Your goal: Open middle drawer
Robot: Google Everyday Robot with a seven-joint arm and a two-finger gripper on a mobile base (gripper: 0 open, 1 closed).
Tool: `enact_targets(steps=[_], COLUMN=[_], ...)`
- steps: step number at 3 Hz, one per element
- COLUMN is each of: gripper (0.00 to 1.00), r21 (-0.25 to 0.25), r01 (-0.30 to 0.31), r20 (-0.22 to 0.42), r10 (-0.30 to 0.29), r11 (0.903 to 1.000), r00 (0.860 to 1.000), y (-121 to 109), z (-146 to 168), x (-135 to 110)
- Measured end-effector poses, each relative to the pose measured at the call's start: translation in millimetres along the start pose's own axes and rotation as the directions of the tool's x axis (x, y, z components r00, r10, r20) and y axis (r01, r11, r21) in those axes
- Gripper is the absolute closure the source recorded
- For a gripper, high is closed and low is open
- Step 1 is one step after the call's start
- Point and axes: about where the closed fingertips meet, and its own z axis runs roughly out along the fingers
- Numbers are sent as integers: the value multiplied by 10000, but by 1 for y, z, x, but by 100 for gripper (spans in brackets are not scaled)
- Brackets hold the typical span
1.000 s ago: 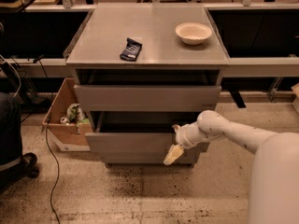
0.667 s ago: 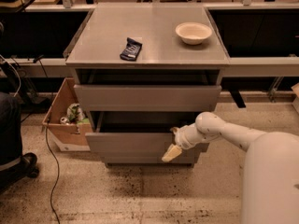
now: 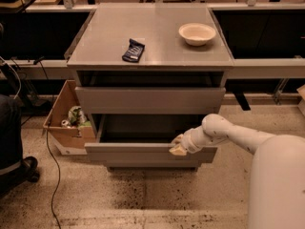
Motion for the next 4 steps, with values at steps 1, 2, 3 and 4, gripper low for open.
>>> enact_targets(steps=[1,2,3,4], gripper=[95,88,57,34], r21=[-1,-598,-682,-1119], r01=[0,-438,-499,-821], r20=[0,-284,-325,-553], r10=[0,421,478,762], r11=[10000,9973,9964,9903], r00=[10000,9987,9983,9956], y=[0,38,42,68], z=[-5,-23,-24,-34], x=[-3,6,7,12])
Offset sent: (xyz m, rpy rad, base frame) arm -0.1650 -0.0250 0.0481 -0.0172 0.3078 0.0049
